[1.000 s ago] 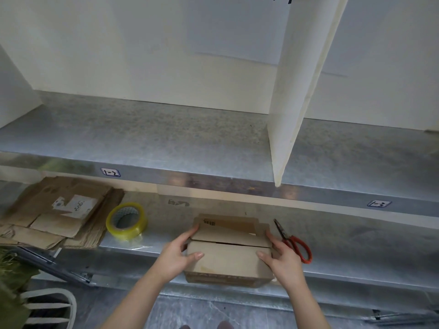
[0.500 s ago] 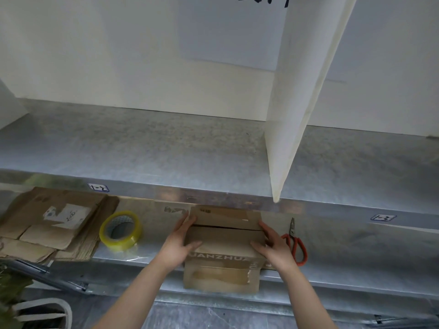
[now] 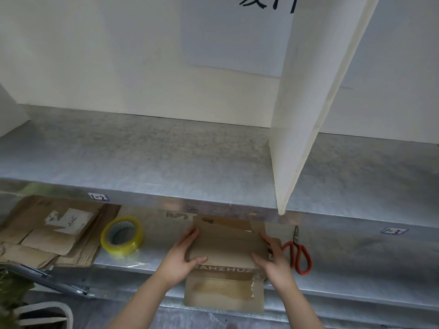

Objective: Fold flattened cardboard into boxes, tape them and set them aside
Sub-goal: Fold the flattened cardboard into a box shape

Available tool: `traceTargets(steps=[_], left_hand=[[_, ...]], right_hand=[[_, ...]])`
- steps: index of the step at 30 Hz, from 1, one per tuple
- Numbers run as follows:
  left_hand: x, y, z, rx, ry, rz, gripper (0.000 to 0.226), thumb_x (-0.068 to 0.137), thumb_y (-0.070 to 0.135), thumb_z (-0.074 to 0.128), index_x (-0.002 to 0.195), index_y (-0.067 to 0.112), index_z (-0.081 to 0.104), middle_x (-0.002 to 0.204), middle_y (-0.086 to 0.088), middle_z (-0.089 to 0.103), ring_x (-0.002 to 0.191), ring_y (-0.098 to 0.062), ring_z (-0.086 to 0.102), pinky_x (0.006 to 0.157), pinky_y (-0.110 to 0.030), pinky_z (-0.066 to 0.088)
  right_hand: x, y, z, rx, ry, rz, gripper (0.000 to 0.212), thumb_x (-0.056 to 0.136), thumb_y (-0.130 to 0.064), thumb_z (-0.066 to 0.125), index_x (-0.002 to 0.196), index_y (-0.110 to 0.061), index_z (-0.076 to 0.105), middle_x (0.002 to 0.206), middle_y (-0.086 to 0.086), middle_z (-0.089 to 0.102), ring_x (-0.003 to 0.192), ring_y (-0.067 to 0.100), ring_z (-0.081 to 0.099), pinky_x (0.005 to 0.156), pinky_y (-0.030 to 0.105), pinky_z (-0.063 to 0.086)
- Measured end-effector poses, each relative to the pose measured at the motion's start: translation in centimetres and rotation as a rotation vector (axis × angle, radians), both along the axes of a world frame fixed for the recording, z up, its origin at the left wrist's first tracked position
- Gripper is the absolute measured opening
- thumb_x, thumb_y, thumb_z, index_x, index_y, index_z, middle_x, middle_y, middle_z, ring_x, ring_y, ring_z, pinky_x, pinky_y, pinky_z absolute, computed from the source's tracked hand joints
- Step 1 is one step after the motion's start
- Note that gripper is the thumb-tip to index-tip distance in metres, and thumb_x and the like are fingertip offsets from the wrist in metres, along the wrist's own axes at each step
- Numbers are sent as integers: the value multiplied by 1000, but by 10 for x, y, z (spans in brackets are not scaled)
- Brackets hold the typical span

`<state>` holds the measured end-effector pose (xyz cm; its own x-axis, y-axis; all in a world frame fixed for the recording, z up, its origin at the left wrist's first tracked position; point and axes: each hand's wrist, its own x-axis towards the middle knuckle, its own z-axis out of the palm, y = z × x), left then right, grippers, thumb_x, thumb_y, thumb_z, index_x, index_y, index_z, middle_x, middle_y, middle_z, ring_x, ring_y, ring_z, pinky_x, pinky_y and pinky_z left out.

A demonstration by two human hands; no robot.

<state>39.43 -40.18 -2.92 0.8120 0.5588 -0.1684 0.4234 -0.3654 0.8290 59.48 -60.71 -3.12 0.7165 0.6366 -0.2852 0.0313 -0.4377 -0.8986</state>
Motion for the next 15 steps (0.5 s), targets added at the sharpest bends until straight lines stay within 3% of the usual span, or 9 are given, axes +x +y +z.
traceTargets(steps=[4, 8, 12, 15], left_hand=[[-1, 2, 7, 82, 89, -33, 107, 57, 92, 43, 148, 41, 21, 150, 34, 2, 138, 5, 14, 110, -17, 19], [-4, -3, 15, 369, 261, -85, 109, 58, 96, 20, 151, 39, 9, 156, 24, -4, 146, -10, -4, 115, -33, 21], [-1, -15, 27, 550, 296, -49, 91, 81, 73, 40, 152, 32, 2, 159, 15, -7, 147, -14, -7, 117, -36, 23], [1, -26, 33, 616, 312, -58, 80, 90, 59, 45, 152, 34, 2, 158, 15, -13, 146, -15, -12, 118, -38, 20]], right_hand=[[-1, 1, 1, -43, -100, 27, 60, 84, -30, 73, 133, -42, 40, 137, -6, 45, 129, 17, 44, 103, 33, 41], [-11, -8, 1, -157, -353, 54, 69, 83, -57, 64, 143, -37, 38, 151, 3, 33, 137, 24, 37, 104, 40, 43], [-19, -16, 13, -231, -553, 62, 79, 78, -73, 46, 148, -37, 32, 157, 2, 26, 139, 26, 34, 101, 45, 45], [-20, -16, 22, -246, -674, 95, 72, 86, -54, 59, 148, -34, 31, 157, 2, 27, 143, 26, 27, 109, 48, 37]])
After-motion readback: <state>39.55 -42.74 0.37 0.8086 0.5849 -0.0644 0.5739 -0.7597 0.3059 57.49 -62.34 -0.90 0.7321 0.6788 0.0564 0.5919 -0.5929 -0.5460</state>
